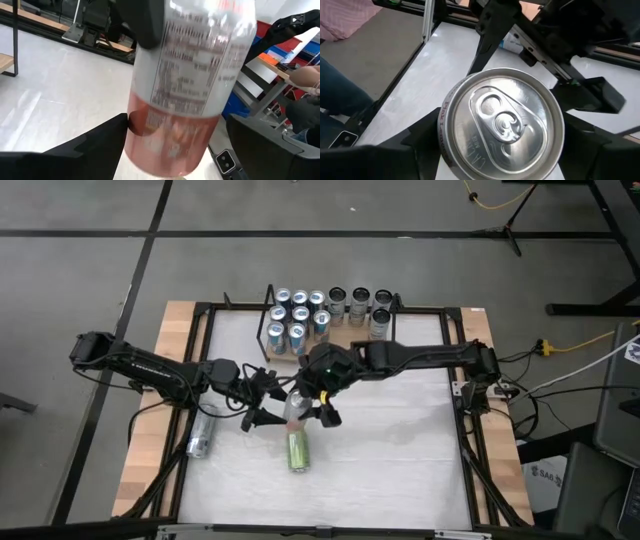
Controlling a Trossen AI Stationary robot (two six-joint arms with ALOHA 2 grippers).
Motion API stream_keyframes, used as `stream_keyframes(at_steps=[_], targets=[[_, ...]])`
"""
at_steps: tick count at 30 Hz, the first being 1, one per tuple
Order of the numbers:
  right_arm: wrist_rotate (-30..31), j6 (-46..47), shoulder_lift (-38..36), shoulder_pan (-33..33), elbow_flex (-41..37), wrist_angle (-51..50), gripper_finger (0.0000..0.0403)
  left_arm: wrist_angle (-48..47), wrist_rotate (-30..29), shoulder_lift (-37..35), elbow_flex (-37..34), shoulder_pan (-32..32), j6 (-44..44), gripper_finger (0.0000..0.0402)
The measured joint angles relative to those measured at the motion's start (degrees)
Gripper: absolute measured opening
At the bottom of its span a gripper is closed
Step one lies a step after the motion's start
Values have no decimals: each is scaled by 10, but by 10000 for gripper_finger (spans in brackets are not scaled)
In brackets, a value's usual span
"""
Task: Place canned beverage on shelf
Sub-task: Put the white pink soda can on the shelf
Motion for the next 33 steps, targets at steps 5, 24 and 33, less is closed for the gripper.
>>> stream_keyframes(at_steps=[5,24,33], targets=[[5,-1,0,0,33,-38,287,-5,2,0,0,0,0,331],[128,-30,-2,-34,168,-238,286,-103,3,1,0,-1,-2,331],[173,-28,-6,-93,107,-282,286,-107,-41,1,0,-1,-1,331]])
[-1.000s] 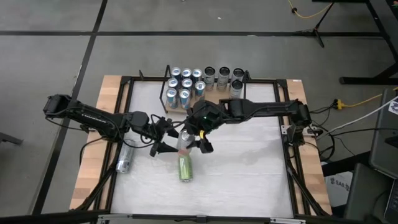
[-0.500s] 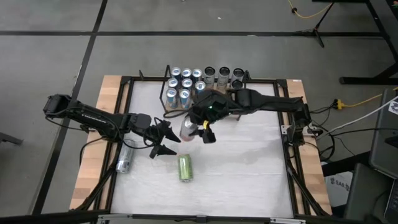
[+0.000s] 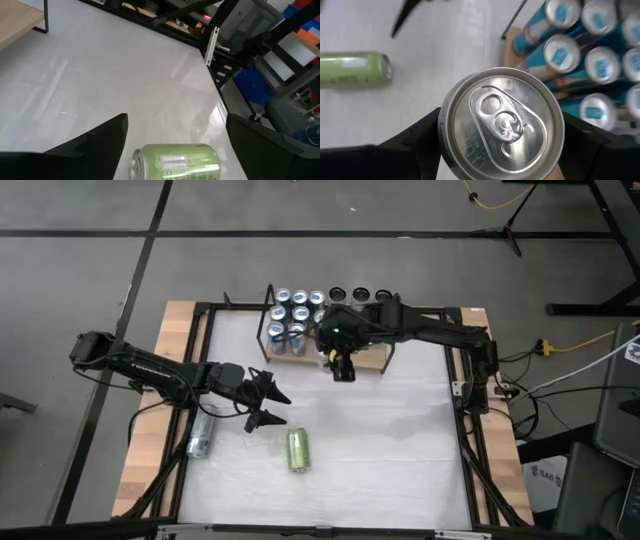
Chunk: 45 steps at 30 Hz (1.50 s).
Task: Place canned beverage on shelf
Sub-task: Put the white pink soda can on the shelf
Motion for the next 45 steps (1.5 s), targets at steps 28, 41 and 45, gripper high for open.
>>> stream_keyframes(at_steps=[28,41,45], targets=[[-11,-16,1,-92,-291,347,289,1,-16,0,0,0,-1,331],[-4,-17,1,-103,-291,355,300,1,-16,0,0,0,-1,331],[-4,-17,1,-103,-291,353,309,1,-16,0,0,0,-1,331]])
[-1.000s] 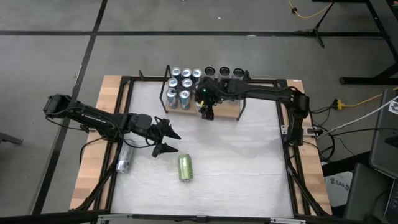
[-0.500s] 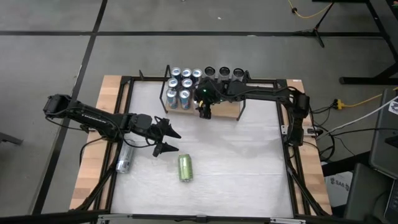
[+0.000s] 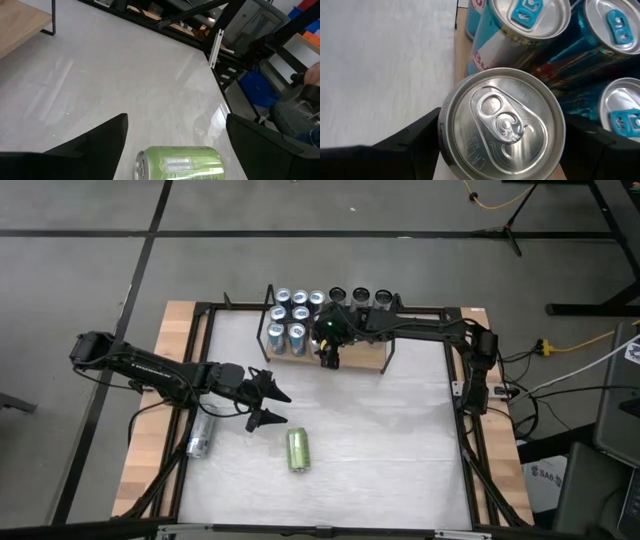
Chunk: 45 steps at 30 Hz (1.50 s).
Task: Place canned beverage on shelf
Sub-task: Put the white pink soda can on the shelf
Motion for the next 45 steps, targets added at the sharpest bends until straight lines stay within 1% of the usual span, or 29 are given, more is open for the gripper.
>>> stream_keyframes(at_steps=[8,45], targets=[[18,0,0,0,0,0,311,0,0,0,0,0,0,331],[19,0,0,0,0,-1,312,0,0,0,0,0,0,331]])
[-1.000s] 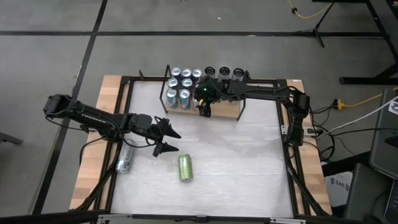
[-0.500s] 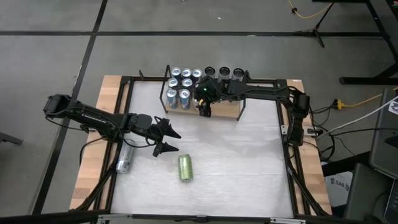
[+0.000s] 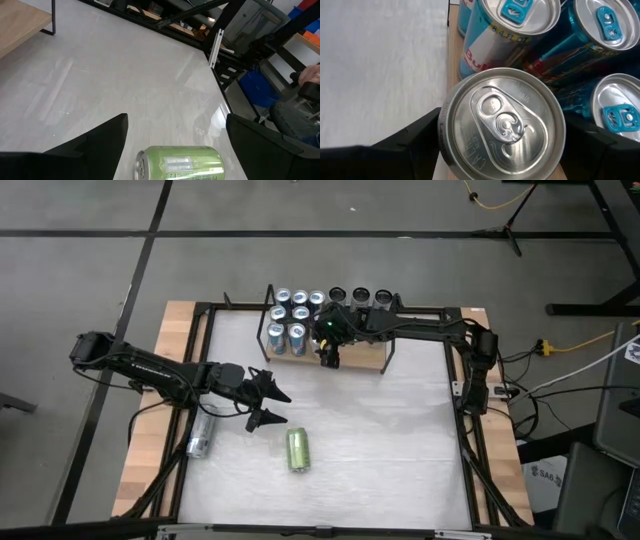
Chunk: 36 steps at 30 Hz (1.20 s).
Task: Place canned beverage on shelf
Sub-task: Put the white pink soda can on the shelf, then put the white blue soda can on the shelf aligned with the other white blue soda can
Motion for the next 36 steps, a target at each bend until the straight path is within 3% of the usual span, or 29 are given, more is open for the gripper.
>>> stream_keyframes(at_steps=[6,18,30,36], targets=[[0,0,0,0,0,0,317,0,0,0,0,0,0,331],[2,0,0,0,1,1,392,0,0,0,0,-1,0,331],[2,0,0,1,2,-1,391,0,25,0,0,0,-50,331],[1,0,0,1,44,-47,390,0,39,0,0,0,-96,331]])
